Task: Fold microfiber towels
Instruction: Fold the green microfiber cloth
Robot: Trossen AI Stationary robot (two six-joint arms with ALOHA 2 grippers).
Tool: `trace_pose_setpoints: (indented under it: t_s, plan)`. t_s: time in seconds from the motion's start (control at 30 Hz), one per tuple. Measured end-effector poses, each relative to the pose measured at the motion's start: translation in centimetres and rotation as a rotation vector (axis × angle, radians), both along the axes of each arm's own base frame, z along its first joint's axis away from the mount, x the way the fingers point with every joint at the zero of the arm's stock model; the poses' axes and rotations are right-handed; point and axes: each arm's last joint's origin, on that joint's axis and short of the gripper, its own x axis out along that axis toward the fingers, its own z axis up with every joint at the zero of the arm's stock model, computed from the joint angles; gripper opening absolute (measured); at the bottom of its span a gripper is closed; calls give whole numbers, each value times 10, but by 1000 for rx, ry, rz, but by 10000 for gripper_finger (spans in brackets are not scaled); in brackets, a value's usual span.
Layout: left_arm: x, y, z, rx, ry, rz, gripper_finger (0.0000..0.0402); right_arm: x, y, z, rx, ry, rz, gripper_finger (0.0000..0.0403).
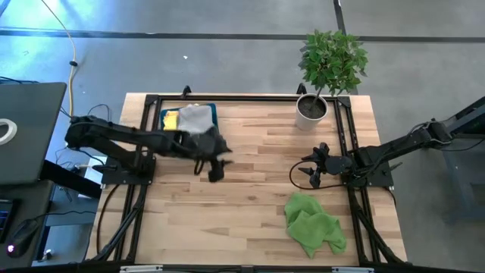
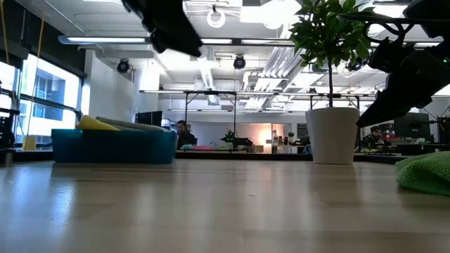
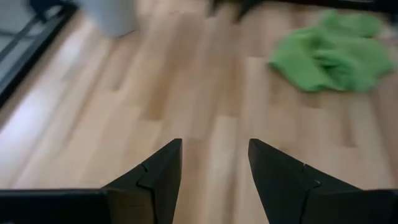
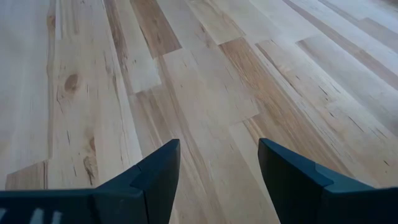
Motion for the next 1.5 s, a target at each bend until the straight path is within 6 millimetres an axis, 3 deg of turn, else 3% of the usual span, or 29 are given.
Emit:
trace_pose_setpoints:
  t_s: [0.17,0.43,0.6,0.93,1.3,1.5]
  plan:
    - [13,-37,-9,-1,-13,-122,173,0,0,0,0,1,0,209]
    - [19,-77,-21,-62,-20,-184,173,0,-1,0,-12,-6,-16,209]
    - [18,-92,-22,-70,-39,-185,173,8,-1,14,118,-227,-183,209]
    - [21,-97,-16,-91,-118,-193,173,18,0,42,170,-531,-234,209]
    - [23,-93,-15,-64,-120,-199,173,17,-2,45,57,-539,-249,209]
    - [23,-91,-15,-39,-119,-196,173,27,2,53,6,-607,-156,209]
